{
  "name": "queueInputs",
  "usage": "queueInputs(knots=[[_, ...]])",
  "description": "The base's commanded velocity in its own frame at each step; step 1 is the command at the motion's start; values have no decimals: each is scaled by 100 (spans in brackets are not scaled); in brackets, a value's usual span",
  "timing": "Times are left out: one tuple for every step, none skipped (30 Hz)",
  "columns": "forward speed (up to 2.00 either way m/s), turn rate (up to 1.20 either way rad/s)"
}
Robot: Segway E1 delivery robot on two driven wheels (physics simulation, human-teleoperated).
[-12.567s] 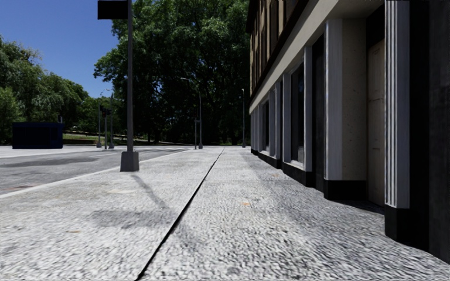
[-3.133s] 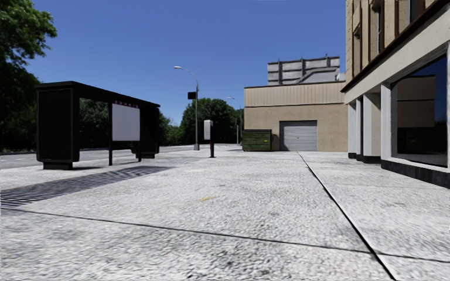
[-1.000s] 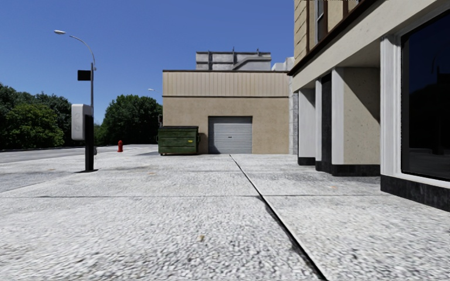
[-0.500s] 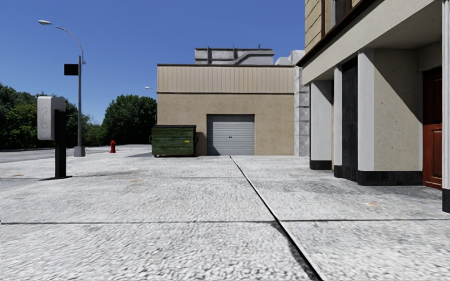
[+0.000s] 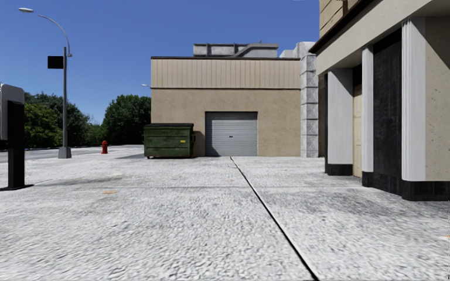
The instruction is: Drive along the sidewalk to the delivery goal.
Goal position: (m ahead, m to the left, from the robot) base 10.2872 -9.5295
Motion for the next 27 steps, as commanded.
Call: queueInputs(knots=[[200, 0], [200, 0], [200, 0], [200, 0], [200, 0], [200, 0], [200, 0], [200, 0], [200, 0], [200, 0], [200, 0], [200, 0], [200, 0], [200, 0], [200, 0], [200, 0], [200, 0], [200, 0], [200, 0], [200, 0], [200, 0], [200, 0], [200, 0], [200, 0], [200, 0], [200, 0], [200, 0]])
